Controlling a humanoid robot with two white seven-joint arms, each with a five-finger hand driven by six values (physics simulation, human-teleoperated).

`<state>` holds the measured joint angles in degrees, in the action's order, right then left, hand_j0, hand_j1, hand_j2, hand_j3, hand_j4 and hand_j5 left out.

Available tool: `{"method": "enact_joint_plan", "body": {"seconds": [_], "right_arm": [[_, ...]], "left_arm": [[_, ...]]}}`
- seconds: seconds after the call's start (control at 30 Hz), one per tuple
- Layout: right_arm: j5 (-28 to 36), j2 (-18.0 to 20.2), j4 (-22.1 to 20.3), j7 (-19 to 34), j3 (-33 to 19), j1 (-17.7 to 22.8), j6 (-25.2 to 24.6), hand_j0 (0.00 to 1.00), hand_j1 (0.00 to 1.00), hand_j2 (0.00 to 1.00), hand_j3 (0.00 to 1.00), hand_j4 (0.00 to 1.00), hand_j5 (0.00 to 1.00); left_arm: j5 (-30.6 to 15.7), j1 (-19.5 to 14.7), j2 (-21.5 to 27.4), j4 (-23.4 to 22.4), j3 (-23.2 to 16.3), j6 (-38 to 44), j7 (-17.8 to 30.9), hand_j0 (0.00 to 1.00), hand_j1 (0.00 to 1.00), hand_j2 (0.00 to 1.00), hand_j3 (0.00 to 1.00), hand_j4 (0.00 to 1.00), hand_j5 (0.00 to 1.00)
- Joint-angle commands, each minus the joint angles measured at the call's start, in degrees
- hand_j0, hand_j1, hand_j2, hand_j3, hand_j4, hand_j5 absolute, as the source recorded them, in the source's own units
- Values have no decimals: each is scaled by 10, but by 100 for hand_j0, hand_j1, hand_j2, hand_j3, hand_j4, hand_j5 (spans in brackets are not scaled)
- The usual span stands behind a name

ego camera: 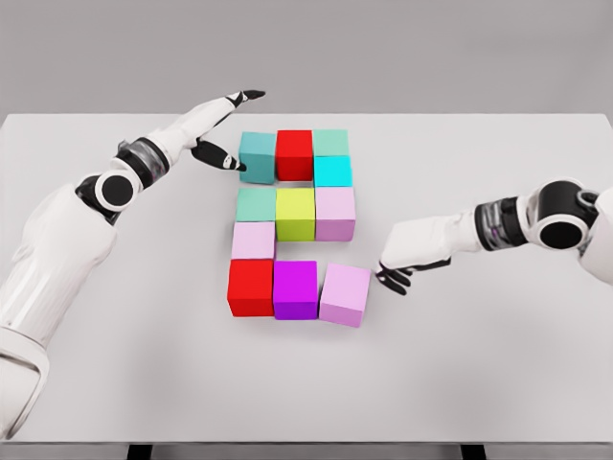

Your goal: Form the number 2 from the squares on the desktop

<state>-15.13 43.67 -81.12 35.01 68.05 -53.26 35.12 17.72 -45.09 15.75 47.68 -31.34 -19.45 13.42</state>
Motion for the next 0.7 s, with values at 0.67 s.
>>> {"method": "enact_joint_plan", "body": {"seconds": [0.67], "right_arm": [[8,-2,-17,0,23,1,-1,19,19,19,19,19,19]], "left_arm": [[-12,4,0,9,1,-3,2,100,100,100,100,100,100]]}}
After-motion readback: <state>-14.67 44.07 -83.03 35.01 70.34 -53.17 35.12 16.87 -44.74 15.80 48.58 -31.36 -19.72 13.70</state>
